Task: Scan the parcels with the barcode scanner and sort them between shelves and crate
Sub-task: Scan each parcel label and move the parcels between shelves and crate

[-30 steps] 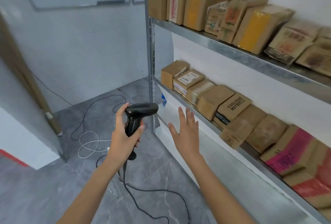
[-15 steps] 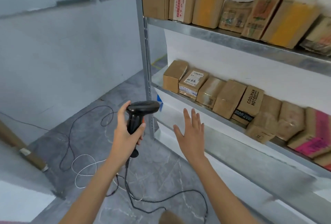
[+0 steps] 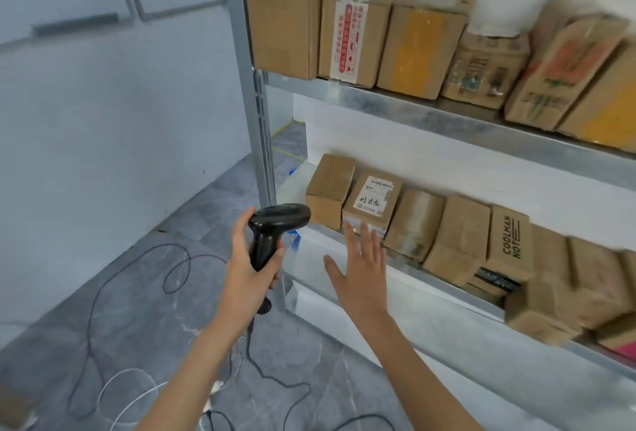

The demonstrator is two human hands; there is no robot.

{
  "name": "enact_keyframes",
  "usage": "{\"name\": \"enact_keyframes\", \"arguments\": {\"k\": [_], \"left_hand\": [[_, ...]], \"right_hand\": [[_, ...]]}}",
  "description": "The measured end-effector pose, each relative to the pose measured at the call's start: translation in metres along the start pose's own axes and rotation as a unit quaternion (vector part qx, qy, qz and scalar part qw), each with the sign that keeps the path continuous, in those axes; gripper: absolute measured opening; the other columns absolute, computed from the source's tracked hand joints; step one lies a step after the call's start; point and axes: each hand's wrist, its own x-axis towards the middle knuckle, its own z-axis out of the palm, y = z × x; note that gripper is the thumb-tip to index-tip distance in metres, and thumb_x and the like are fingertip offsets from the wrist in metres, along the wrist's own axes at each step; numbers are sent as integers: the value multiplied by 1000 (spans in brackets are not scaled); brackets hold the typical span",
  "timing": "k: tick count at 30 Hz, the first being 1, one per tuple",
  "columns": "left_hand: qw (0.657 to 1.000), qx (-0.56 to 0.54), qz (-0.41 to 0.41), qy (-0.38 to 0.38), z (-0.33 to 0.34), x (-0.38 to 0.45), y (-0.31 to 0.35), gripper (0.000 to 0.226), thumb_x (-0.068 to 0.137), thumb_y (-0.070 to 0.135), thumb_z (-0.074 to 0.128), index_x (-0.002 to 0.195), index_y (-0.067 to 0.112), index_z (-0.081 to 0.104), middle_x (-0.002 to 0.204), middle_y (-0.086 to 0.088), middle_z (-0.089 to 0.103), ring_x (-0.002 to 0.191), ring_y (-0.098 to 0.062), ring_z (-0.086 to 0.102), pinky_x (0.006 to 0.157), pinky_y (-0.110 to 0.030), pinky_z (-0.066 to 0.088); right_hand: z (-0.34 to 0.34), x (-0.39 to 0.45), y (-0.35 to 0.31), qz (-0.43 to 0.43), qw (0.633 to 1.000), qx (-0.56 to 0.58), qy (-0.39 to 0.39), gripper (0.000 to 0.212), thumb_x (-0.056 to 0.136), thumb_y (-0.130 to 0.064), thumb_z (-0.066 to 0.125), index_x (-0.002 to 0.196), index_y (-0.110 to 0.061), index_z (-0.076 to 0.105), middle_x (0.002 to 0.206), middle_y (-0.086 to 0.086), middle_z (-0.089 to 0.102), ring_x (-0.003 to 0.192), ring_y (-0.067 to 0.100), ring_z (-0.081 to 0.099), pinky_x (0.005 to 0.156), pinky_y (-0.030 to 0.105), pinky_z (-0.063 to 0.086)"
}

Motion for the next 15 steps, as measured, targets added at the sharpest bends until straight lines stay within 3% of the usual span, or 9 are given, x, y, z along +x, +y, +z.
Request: {"name": "enact_keyframes", "arguments": {"k": [6,11,15], "left_hand": [[1000,-28,-7,7,9,62,-21,74,96,7,63,142,50,25,84,-4,67,56,-14,58,52,-24,51],[999,-33,-18,-2,19,107,-50,76,97,9,64,127,70,30,81,1,68,55,-15,60,54,-26,52],[999,-35,-9,-37,22,145,-68,74,97,7,63,125,69,34,82,-5,64,57,-16,58,56,-27,53]], "right_hand": [[20,61,-10,45,999,3,-13,71,103,-49,41,160,-26,5,168,4,-7,154,29,-10,123,42,-6],[44,98,-18,86,996,7,-19,75,103,-49,42,159,-30,-4,167,3,-14,153,27,-15,122,40,-8],[62,127,-30,115,993,-4,-14,77,102,-51,40,158,-32,-9,166,4,-18,152,28,-19,123,42,-8]]}}
